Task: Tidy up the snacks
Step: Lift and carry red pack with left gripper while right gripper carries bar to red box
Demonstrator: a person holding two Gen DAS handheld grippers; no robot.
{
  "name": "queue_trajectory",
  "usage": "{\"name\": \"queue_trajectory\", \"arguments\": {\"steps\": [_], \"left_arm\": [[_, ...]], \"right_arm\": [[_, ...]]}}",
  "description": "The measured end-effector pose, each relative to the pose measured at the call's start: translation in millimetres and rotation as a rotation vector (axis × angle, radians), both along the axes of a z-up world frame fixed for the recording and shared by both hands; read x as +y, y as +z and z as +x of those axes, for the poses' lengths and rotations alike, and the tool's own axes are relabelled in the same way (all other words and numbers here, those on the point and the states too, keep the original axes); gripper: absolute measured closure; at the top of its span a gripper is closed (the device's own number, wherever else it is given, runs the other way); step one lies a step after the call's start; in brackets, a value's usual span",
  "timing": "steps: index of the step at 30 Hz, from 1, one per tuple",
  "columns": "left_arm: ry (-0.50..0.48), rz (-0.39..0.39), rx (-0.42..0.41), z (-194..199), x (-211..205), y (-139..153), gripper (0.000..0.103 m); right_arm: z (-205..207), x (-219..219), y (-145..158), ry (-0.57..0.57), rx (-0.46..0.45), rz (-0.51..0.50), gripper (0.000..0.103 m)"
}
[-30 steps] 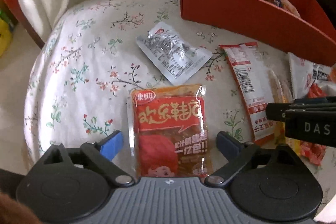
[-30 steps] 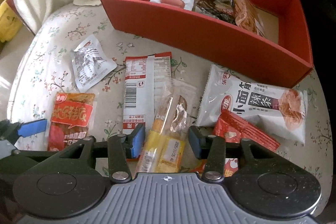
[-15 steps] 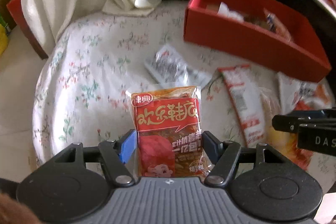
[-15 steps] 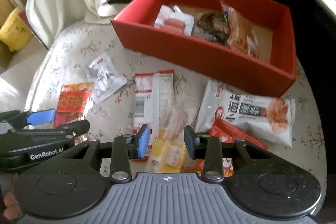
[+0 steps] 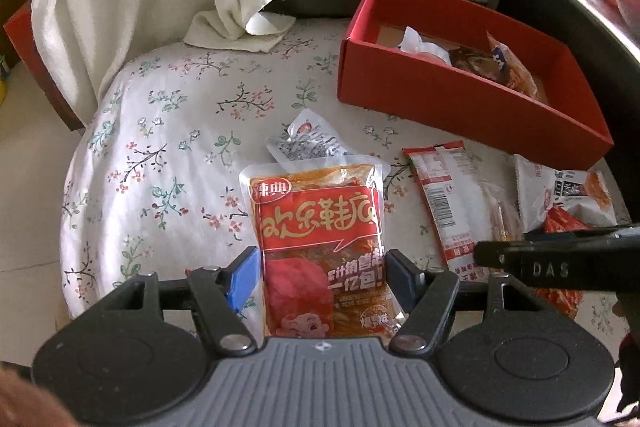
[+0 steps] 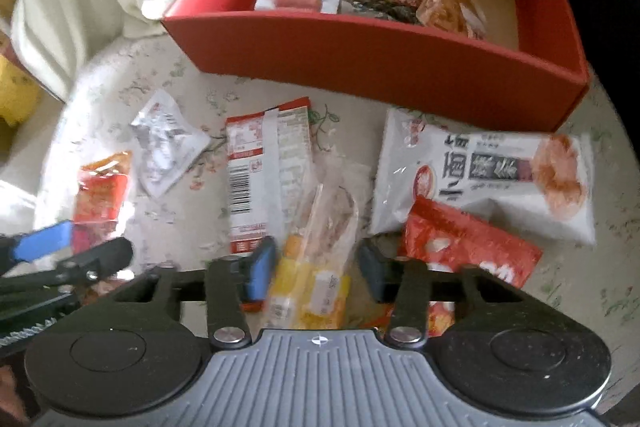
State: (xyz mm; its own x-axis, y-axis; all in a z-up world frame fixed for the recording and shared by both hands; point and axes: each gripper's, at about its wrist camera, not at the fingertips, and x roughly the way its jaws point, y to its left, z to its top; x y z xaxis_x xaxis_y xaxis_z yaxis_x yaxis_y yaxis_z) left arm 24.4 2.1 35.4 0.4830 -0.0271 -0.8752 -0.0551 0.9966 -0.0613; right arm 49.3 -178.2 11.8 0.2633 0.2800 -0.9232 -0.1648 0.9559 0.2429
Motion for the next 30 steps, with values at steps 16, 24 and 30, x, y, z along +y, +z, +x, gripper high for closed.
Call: {"name": "queue_trajectory", "arguments": {"steps": [16,24,30], "left_arm": [[-0.060,-0.012,-0.070,-6.6,-4.2,47.5,0.042],[-0.118,-0.061,-0.106,18.7,-15.4,59.9,0.042],[-0.142,-0.053,-0.133,34.7,-28.3,69.1,0.042]], "right_arm": [[-29.7,-10.0,66.9,-0.018,-0.146,0.002,0.062],[-13.1,-20.2,93.8,-0.073,-0.212,0.028,0.062],[9.9,-23.2,109.4,-0.086,-0.250,0.017,0.062]]}}
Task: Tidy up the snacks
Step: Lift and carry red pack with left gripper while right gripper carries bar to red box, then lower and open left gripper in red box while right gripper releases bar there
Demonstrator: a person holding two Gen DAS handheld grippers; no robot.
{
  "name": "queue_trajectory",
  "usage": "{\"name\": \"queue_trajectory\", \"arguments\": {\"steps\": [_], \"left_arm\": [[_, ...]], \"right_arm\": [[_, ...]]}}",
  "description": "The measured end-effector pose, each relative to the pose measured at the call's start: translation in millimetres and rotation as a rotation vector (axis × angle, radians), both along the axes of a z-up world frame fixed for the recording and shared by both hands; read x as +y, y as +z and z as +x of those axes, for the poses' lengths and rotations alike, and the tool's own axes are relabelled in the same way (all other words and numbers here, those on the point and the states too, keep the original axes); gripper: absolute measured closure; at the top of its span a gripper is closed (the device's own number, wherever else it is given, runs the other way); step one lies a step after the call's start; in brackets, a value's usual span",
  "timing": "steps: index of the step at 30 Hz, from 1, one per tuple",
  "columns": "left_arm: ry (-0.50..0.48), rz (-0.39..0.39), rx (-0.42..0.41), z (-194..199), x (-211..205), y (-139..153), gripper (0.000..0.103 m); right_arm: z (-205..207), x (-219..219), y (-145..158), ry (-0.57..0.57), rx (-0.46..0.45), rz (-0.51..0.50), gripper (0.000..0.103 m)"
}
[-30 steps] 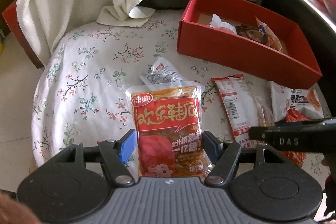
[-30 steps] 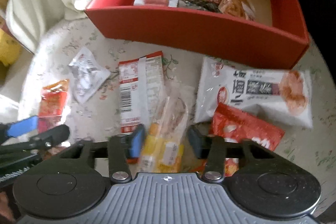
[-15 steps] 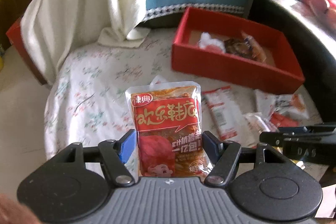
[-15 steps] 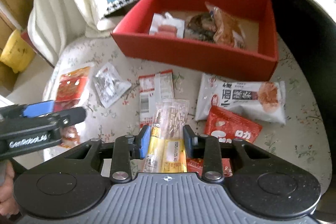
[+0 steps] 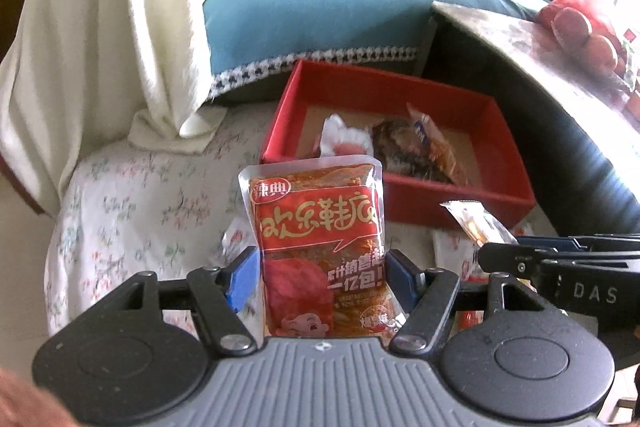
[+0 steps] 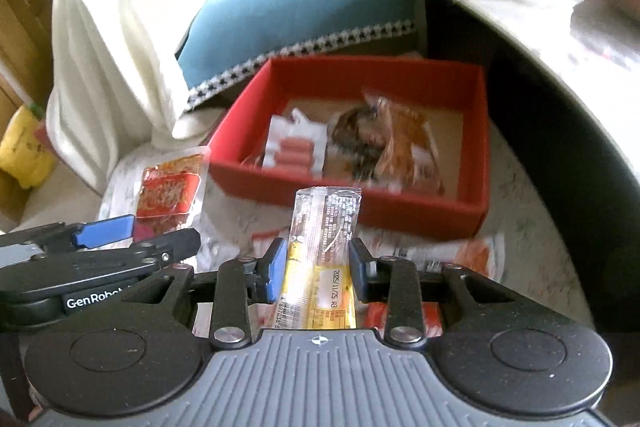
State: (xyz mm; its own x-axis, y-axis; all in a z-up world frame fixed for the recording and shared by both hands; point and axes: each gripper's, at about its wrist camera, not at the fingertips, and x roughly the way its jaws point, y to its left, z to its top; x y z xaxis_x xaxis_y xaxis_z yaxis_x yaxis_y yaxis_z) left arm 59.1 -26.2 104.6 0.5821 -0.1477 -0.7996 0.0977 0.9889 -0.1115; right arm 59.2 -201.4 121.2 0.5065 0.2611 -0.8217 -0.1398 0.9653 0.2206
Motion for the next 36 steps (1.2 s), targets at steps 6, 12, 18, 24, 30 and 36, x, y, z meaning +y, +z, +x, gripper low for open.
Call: {"name": "queue_trajectory", "arguments": {"steps": [6,12,18,24,30,36], "left_arm": [[0.008,0.017,-0.026,28.4,-8.1,9.2,0.042],[-0.006,0.036,-0.035,56.2,-18.0,10.4,0.042],[-0.005,0.039,-0.058,85.5,-25.3,16.0,0.042],[0.002,0.048,-0.066,111.6,-30.1,15.9,0.042],[0.000,0.061,-0.062,130.2,-37.1,9.7,0.042],[-0.008,0.080,-0.042,141.6,-45.0,-1.6,0.042]], "right_arm": [[28.0,0.8,9.0,0.003,-0.019,-0.034,0.062],[58.0,-0.2,12.4,0.003,-0.028,-0.066,0.062],[85.3,-1.6,19.2,0.002,-0.052,-0.070,0.062],[104.7,-6.9,15.6,-0.014,-0.055,-0.091,0.062],[117.2,-10.7,9.1,-0.025,-0.050,-0.112,0.062],[129.2,-16.9,-7.9,-0.035,-0.007,-0.134,0.062]]}}
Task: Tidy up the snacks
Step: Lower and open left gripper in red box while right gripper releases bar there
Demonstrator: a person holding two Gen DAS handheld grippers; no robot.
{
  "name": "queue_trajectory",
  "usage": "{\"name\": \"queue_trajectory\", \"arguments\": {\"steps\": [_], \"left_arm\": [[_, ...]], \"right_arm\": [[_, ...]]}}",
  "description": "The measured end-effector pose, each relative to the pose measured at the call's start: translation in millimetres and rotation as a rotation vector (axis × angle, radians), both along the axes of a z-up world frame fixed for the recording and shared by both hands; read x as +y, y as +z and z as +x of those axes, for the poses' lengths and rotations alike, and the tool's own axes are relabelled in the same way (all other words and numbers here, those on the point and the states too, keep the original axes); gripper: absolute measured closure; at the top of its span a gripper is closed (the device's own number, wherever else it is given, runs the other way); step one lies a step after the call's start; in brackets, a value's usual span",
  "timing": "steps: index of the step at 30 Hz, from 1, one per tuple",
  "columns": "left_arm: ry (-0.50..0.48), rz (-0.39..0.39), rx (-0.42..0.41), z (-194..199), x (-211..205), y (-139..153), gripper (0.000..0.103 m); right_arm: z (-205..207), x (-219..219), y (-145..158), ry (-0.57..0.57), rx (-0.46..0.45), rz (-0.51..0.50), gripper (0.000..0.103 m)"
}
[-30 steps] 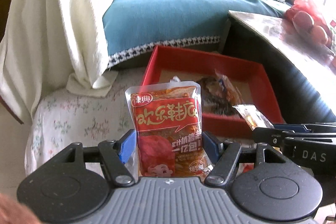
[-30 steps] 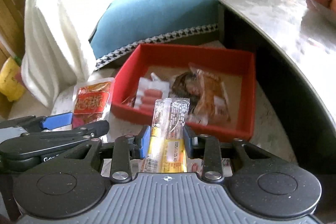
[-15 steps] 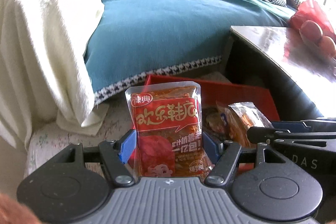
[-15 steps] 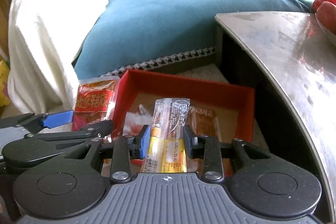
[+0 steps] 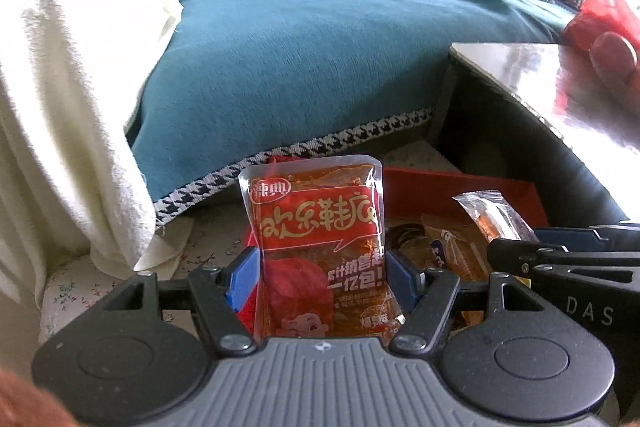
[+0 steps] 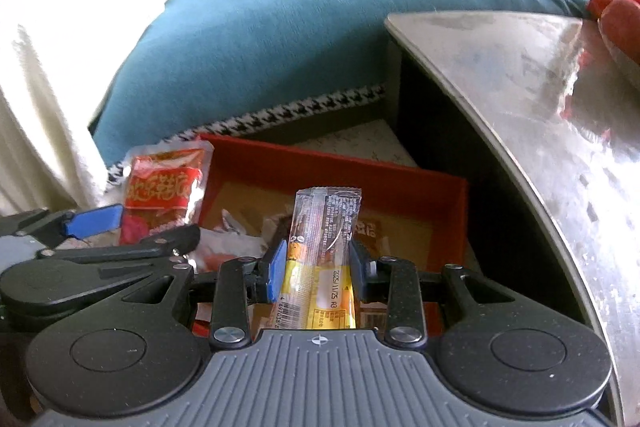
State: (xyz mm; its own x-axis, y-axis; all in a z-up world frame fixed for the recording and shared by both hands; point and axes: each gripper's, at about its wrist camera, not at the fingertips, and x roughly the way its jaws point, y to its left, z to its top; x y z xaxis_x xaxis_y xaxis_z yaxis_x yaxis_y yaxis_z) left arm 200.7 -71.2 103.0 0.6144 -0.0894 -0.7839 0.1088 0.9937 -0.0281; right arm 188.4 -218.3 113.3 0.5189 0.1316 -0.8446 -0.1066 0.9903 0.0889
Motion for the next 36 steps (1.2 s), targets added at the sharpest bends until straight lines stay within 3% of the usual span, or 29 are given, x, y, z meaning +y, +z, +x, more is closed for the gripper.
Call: {"name": "queue_trajectory", "arguments": {"steps": [11,15,25,36], "left_arm": [[-0.001,0.039,0.053,15.9,-5.2,-28.7,0.041],[-0.009,0.060,0.075,18.1,-6.5,-35.2,0.038],[-0.026,0.081,0.063,14.0,-3.3,-29.2,0.037],[-0.029,0.058,0.066,-15.1,11.9,-18.7,0.037]], "right_arm": [[12.0,6.5,-32.6,-0.006,0.067,-0.048,0.058],[11.3,6.4,-35.6,-0.010,0.076,-0.057,0.051],[-0.9,10.9,-32.7,-0.013,0.078,-0.064,0.044],[-36.5,34.8,-29.8,0.064,0.056,-0.071,0.032]]}}
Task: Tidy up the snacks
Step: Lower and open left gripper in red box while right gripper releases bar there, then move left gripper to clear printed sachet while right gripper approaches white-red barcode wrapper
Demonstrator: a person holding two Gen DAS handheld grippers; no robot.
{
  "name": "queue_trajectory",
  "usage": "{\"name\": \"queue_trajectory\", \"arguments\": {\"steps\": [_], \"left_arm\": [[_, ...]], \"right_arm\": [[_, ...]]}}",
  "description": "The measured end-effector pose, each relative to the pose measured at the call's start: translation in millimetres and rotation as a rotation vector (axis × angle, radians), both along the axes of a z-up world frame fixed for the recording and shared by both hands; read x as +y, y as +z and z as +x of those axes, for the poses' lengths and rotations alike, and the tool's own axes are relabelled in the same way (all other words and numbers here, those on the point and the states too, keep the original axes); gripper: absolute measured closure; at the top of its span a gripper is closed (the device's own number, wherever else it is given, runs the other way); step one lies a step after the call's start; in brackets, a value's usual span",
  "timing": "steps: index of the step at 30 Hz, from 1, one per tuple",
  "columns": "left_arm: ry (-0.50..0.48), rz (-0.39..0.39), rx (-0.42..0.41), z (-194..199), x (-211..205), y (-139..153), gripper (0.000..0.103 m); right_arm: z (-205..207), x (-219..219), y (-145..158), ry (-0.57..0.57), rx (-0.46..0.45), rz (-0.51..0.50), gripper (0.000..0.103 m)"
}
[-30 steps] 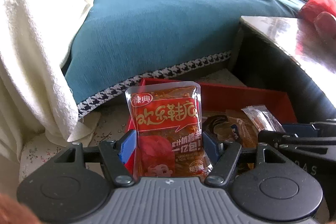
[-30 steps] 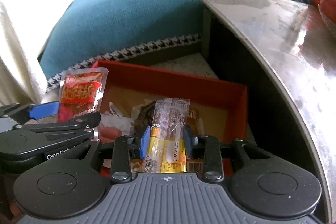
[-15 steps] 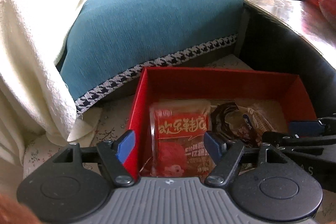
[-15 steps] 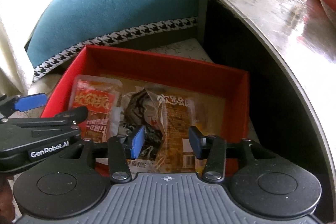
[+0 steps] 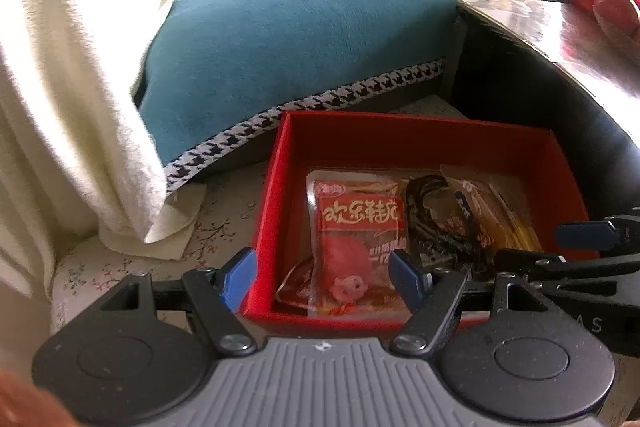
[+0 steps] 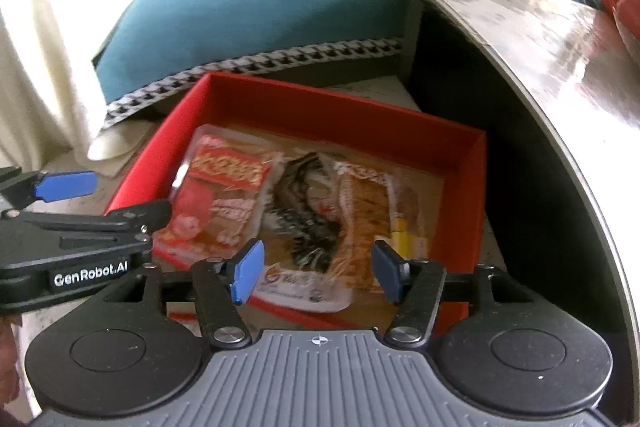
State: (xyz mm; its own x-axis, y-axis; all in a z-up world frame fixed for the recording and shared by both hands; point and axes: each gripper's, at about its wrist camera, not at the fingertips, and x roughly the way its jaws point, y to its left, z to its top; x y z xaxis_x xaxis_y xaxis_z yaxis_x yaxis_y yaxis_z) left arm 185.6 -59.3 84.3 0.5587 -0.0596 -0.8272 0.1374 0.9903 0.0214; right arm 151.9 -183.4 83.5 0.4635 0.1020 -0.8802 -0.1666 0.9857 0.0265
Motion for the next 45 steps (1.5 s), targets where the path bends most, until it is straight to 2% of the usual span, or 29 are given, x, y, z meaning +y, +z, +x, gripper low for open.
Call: {"name": "queue_trajectory", "arguments": {"steps": [7,13,17,24,32,36,39,42,45], "left_arm": [[0.042,-0.018,0.015,-13.4,26.4,3.9,0.037],[0.048,0.000,0.033,-28.0,44.2,0.5,0.037],[0.053,0.006,0.043,-42.6,59.1,-1.4,0.037],[0.076,0.000,0.102,-68.1,80.3,-18.9,0.036],[0.138,-0.094,0.225,-72.1,96.3,-43.8,0.036],[0.180,-0.145,0.238,-68.4,103.6,-43.2,0.036],[0.178,-0.145,0.238,-67.3,104.1,-43.0,0.036],[0.164,-0.140,0.242,-67.3,102.9,-43.8,0.036],[0.162,-0.141,0.247,-66.2,104.1,-45.0,0.036]], "right_arm": [[-13.0,16.5,4.2,0.024,0.017,0.003,0.025],[-32.1,41.5,7.5,0.103,0.023,0.002,0.018],[-48.1,58.6,3.3,0.151,0.052,0.004,0.017],[-68.7,76.0,-14.9,0.186,0.109,0.002,0.017],[-75.7,93.6,-46.7,0.220,0.173,-0.027,0.020],[-70.0,92.0,-61.2,0.196,0.197,-0.032,0.026],[-68.1,92.6,-72.0,0.188,0.210,-0.050,0.027],[-67.7,92.4,-81.2,0.182,0.211,-0.086,0.026],[-64.9,83.0,-84.1,0.166,0.240,-0.038,0.019]]}}
